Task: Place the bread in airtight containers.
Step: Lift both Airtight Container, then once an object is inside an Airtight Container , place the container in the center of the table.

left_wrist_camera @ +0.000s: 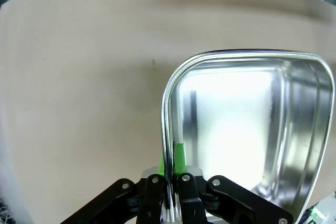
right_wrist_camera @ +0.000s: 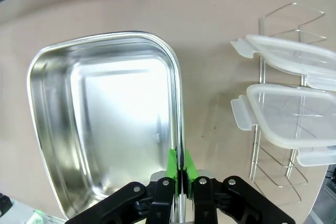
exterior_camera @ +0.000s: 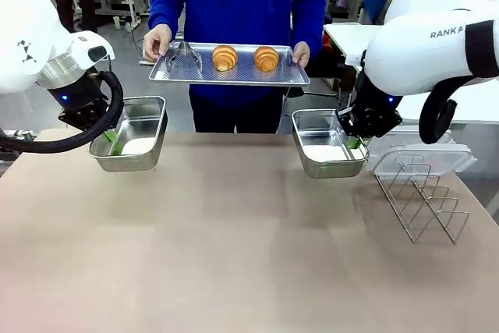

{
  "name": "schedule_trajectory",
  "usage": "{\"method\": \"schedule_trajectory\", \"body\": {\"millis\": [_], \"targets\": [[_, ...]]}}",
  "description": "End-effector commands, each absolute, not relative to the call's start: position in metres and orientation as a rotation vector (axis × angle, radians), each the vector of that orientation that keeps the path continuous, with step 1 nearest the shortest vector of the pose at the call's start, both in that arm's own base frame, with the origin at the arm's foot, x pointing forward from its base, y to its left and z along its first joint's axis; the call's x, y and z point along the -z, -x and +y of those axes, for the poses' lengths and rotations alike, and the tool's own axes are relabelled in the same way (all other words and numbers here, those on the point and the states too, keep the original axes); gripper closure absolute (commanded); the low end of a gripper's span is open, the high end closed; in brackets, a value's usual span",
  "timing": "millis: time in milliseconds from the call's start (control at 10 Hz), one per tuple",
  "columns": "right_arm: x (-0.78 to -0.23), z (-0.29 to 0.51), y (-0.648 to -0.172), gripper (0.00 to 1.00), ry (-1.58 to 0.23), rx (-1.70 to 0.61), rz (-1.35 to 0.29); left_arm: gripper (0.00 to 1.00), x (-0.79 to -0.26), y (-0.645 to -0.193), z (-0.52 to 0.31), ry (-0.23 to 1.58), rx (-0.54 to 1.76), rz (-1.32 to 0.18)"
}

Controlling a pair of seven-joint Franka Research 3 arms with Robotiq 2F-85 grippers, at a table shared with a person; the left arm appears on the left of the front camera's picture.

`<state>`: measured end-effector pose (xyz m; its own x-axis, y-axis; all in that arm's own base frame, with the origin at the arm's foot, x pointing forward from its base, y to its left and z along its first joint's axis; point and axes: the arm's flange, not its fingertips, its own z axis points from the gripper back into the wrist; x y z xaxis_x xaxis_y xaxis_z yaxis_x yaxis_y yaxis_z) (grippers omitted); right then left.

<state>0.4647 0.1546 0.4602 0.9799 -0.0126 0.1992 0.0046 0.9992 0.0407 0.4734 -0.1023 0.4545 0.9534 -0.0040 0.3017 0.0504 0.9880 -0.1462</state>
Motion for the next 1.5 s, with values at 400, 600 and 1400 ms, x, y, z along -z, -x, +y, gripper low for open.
{"method": "schedule_trajectory", "body": {"millis": [400,600,1400], "targets": [[-0.4643,0.154,-0.4651,1.0,-0.014,0.016,-0.222,1.0,-0.4557,-0.4751,-0.1074,0.149,0.041,-0.308],[-0.4643,0.154,-0.4651,1.0,-0.014,0.016,-0.222,1.0,-0.4557,-0.4751,-0.1074,0.149,0.041,-0.308],[-0.4643,0.154,-0.4651,1.0,-0.014,0.016,-0.222,1.0,-0.4557,-0.4751,-0.1074,0.149,0.041,-0.308]]}}
